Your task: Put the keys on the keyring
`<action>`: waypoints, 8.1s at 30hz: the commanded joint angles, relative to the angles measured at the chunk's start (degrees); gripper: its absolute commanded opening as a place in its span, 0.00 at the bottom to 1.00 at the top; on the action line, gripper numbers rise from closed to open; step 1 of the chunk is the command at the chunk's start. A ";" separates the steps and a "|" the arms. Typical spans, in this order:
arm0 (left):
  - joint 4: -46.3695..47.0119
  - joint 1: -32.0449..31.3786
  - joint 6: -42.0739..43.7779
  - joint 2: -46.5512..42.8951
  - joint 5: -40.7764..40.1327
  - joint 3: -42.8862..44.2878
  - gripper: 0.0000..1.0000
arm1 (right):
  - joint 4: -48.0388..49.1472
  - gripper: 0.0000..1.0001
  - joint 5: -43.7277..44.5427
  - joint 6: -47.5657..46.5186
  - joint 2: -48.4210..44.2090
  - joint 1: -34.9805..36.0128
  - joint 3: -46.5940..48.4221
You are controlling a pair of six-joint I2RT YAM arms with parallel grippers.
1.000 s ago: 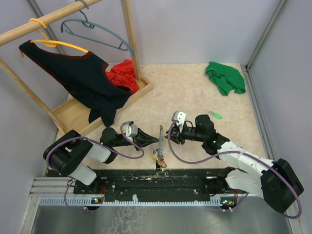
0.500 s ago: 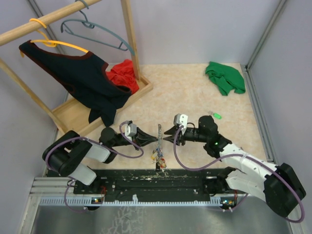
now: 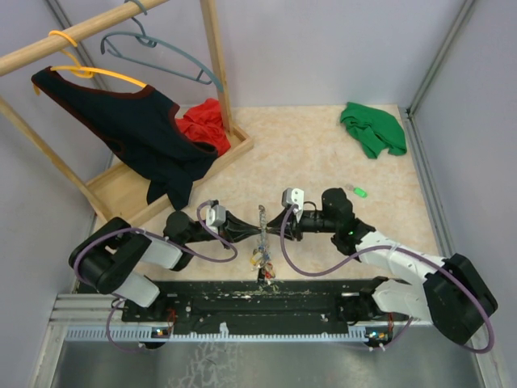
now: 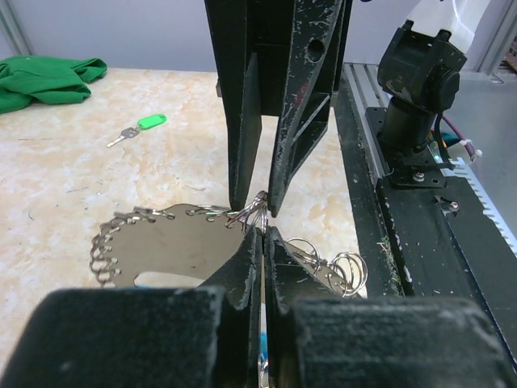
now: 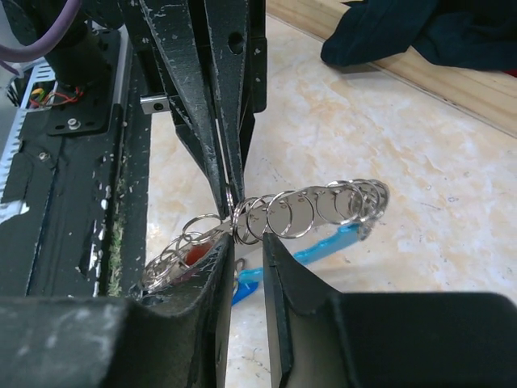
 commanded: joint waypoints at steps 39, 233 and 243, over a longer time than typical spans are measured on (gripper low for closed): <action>11.54 -0.42 0.36 -2.44 -1.05 -0.23 0.00 | -7.01 0.23 17.09 7.33 -0.18 0.91 5.62; -47.47 -4.07 17.88 -19.11 -9.75 9.44 0.00 | -19.79 0.34 17.29 -3.03 -4.61 4.18 11.82; -40.42 -4.11 25.18 -18.46 -9.27 6.30 0.00 | -18.83 0.36 15.98 -1.92 0.35 4.18 13.63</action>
